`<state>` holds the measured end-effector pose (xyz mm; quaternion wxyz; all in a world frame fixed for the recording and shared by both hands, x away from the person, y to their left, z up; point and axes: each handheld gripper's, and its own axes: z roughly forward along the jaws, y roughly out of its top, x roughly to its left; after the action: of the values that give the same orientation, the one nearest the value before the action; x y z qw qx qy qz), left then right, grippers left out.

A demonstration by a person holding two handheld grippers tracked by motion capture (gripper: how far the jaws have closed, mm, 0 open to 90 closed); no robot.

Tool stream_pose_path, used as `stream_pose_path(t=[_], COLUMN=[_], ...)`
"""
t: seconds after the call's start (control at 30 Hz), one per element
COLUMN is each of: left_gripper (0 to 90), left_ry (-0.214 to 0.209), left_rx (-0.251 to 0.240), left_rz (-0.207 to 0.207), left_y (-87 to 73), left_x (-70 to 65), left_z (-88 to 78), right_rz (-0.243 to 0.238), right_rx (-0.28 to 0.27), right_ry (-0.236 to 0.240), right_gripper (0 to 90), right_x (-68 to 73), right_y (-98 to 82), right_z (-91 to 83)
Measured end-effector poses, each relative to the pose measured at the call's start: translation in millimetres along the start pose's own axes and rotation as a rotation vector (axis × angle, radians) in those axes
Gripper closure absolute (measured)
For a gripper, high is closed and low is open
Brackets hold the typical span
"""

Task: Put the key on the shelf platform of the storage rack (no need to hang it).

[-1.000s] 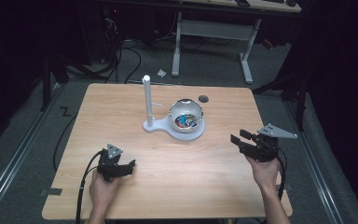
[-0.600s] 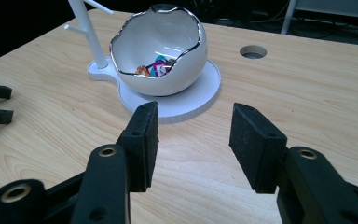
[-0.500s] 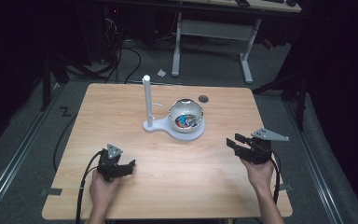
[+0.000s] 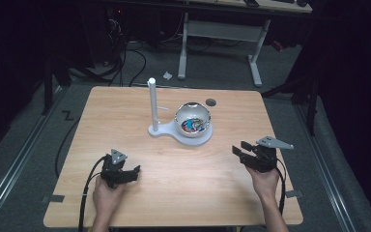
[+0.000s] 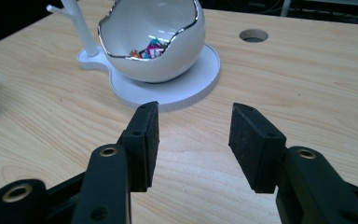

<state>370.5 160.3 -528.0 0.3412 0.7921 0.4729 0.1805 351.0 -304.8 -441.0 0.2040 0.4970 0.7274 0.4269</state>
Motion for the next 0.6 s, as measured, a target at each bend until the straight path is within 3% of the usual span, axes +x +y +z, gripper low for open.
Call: stream_pose_path(t=[0.37,0.6], left_gripper=[21.5,21.5], left_ry=[0.0,0.0], left_rx=[0.0,0.0], left_rz=[0.0,0.0], left_y=[0.0,0.0], left_x=[0.0,0.0], left_z=[0.0,0.0], right_rz=[-0.013,0.013], right_rx=[0.033,0.053], right_ry=[-0.012,-0.004], right_gripper=[53.2,53.2], right_x=[2.9,1.2], right_y=[-8.6,-16.3], right_z=[15.1,23.4])
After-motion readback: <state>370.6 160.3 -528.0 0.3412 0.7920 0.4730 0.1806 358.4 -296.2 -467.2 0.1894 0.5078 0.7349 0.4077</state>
